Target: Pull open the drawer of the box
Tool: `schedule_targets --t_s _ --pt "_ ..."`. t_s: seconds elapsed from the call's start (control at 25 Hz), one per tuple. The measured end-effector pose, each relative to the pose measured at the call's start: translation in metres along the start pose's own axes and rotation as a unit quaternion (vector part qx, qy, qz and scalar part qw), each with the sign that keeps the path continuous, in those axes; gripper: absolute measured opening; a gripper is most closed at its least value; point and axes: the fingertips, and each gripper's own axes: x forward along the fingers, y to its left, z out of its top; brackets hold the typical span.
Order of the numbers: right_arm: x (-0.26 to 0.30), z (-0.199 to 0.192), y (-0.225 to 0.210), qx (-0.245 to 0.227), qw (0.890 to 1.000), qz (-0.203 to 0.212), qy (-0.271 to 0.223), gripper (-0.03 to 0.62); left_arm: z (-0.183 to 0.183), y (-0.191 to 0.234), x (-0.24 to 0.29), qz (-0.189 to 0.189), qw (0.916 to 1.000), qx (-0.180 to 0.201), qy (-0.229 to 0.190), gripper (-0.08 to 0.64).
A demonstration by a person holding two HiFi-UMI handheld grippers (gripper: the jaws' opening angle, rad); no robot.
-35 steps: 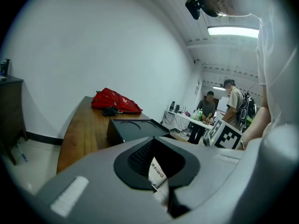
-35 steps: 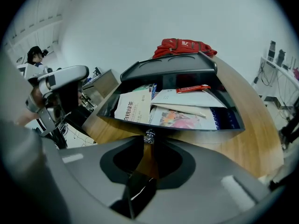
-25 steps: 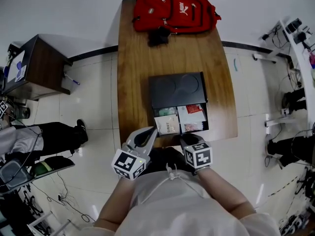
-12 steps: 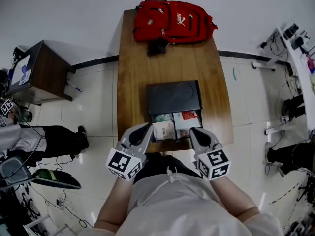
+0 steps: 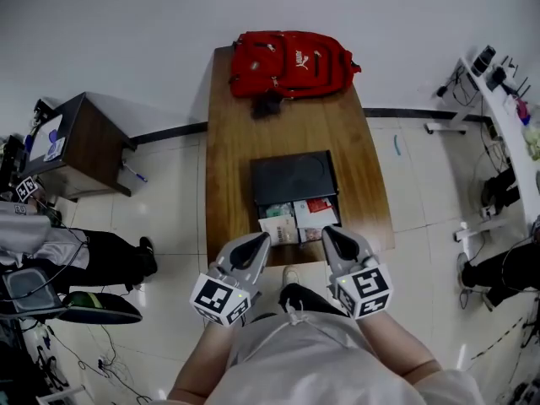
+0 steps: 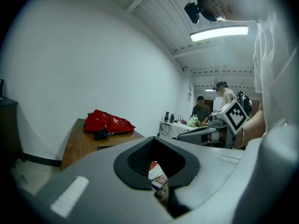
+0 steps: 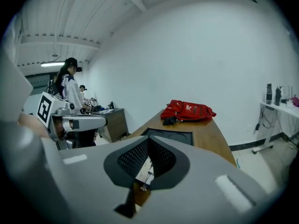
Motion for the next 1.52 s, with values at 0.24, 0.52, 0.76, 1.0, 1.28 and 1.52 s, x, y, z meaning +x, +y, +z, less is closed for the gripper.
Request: schedule_targets --t_s 0.24,0.52,0.76,1.0,1.28,1.52 --pt "-0.044 -0.009 0.047 -0.008 1.0 -0.001 -0.028 0.005 -0.008 -0.044 -0.057 -0.002 0.9998 0.005 -0.019 0.006" --pt "-0.107 -0.038 0.132 -0.013 0.999 0.005 -0.046 0.005 -0.019 -0.11 -0.145 -0.009 0.9991 0.02 -0.037 0.006" --pt "-0.169 -0.075 0.19 -0.025 0.999 0.002 -0.046 0.005 -0.043 -0.161 -0.215 -0.008 0.9991 0.016 -0.037 0.006" --pt "-0.217 -0.097 0.219 -0.032 0.998 -0.011 -0.044 0.005 -0.057 -0.203 -0.258 -0.013 0.9992 0.009 -0.038 0.006" --pt "-0.24 -0.091 0.211 -0.04 0.998 -0.015 -0.05 0.005 -0.043 -0.225 -0.253 -0.011 0.9988 0.015 -0.046 0.006" --pt "-0.248 -0.08 0.182 -0.045 0.998 -0.009 -0.043 0.005 -0.026 -0.234 -0.222 -0.002 0.9988 0.015 -0.046 0.006"
